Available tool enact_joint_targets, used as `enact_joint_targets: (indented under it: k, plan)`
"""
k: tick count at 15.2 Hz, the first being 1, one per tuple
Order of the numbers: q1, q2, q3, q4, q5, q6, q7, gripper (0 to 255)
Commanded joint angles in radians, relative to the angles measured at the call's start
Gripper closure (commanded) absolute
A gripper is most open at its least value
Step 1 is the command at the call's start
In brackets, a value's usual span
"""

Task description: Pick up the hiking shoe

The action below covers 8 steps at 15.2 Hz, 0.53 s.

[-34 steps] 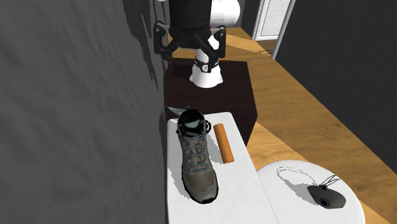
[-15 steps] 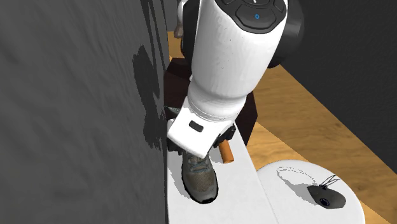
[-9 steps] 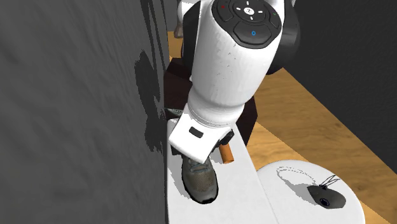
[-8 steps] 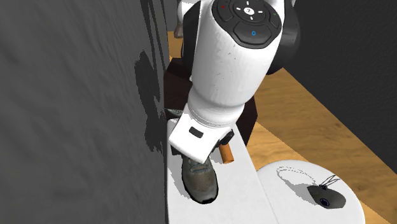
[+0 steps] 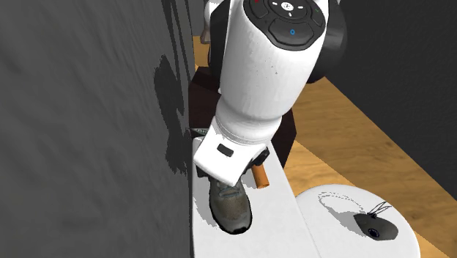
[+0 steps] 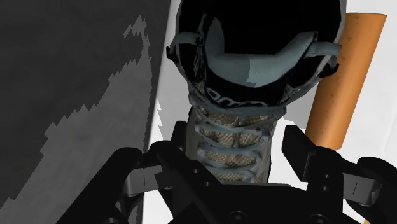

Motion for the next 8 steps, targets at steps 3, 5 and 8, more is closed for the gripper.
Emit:
enact_joint_targets:
  k: [3, 5, 8]
  plan:
    - [0.001, -0.031, 0.001, 0.014, 0.003, -0.044, -0.007, 255]
    - [0.001, -0.046, 0.001, 0.023, 0.004, -0.068, -0.01, 255]
    - [0.001, -0.067, 0.001, 0.039, 0.006, -0.104, -0.015, 255]
